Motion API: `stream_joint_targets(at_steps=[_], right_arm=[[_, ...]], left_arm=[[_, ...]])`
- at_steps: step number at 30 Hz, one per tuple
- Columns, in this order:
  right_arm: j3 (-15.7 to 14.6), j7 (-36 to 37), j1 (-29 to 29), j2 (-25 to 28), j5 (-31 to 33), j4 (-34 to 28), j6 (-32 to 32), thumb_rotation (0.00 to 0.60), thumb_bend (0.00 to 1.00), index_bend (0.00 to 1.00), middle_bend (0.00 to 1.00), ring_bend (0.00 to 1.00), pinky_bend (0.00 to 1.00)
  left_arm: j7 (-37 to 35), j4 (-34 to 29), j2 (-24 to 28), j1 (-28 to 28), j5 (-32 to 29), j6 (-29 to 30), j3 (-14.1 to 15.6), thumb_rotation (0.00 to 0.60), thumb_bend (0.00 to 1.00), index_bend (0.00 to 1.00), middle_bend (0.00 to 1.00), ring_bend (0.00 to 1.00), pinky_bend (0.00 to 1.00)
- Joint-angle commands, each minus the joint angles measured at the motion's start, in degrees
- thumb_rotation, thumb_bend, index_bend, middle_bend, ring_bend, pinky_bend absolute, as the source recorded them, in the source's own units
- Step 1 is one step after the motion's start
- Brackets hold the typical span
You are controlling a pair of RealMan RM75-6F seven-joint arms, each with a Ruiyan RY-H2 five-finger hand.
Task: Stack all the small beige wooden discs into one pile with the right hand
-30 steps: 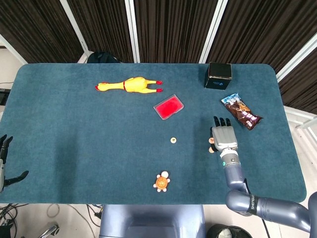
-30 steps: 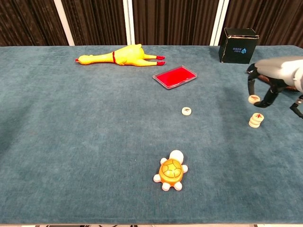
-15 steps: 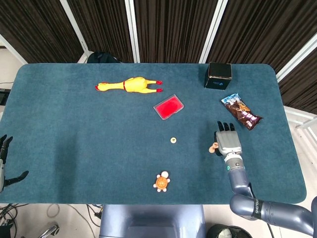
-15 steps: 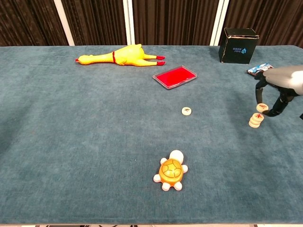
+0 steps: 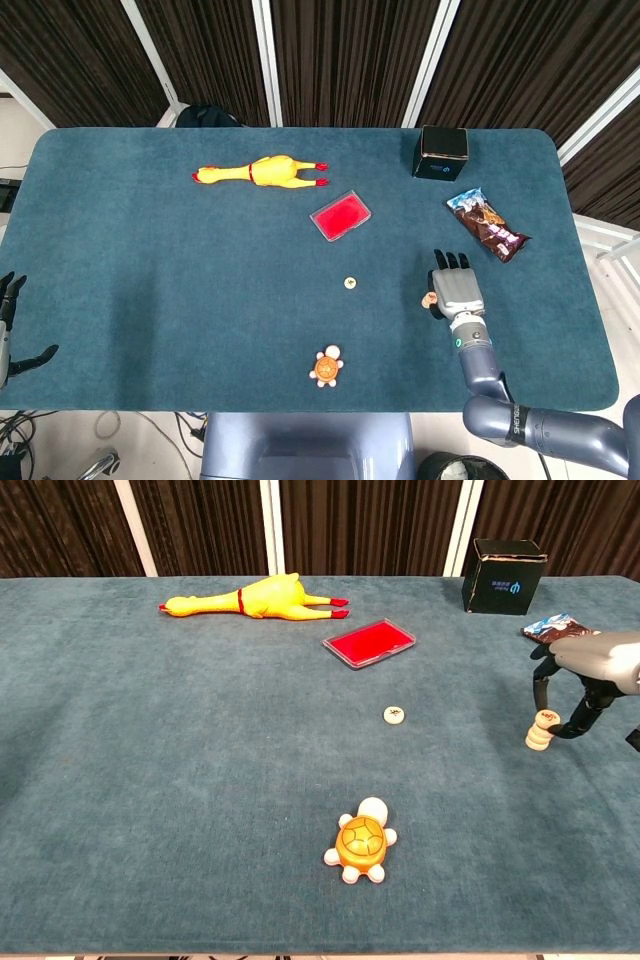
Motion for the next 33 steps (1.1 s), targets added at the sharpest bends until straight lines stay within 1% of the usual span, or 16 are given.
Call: stream_joint_targets(at_steps=[1,33], right_arm=[[0.0,0.0,0.0,-0.1,0.0,0.1,0.1,0.6,0.43,0.53,0.0,0.0,0.0],[-0.1,-1.6,0.8,-0.1,1.4,-0.1,0.0,0.6,0.43,0.52,0.0,0.0,0.0]], left_arm=[[0.0,0.0,0.0,0.0,-0.1,-0.1,0.0,0.6,0.01,0.08,0.0,0.0,0.0],[0.0,0.0,0.1,0.0,-0.1,-0.1,0.0,0.6,0.01,0.08,0.0,0.0,0.0]])
